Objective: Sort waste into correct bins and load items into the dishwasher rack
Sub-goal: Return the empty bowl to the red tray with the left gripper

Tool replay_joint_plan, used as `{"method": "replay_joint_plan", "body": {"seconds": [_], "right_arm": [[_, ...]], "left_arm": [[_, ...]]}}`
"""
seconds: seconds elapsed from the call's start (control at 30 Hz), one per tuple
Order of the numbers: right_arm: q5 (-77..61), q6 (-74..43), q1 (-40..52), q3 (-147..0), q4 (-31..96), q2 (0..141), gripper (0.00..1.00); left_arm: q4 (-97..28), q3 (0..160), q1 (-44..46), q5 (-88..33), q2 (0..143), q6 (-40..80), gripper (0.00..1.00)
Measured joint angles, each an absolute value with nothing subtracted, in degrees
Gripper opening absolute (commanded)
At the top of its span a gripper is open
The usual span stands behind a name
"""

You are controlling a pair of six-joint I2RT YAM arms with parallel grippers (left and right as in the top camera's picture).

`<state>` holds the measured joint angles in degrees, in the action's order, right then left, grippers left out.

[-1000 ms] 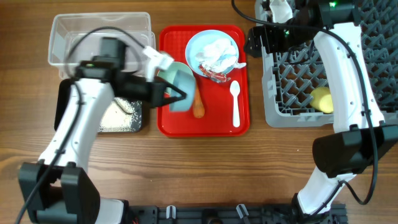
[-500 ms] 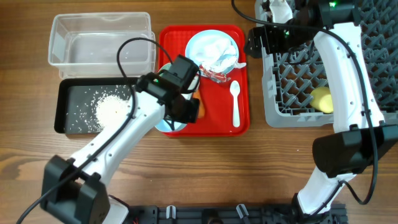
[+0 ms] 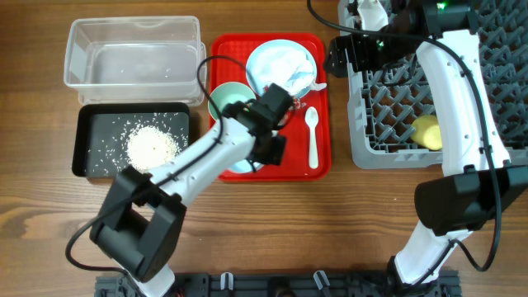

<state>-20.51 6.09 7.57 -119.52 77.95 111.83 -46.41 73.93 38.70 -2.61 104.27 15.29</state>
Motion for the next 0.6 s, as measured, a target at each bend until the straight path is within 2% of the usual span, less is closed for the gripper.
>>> {"method": "replay_joint_plan", "body": {"seconds": [0.23,0.5,0.6], "right_arm": [[-20.51,6.09,7.57,-119.52,78.32,111.83,1.00],[-20.49,6.09,7.57,-119.52,78.63,111.83,1.00],[-20.29,6.09,7.57,-119.52,78.76,111.83,1.00]], "left_arm": [[-38.33,74.87,49.58,3.11,104.64,11.29,0.04],[-35.48,74.87,53.32,5.54,108.12,6.44,0.04],[-38.98,74.87,53.19,5.58,108.16,6.02,0.09]]}}
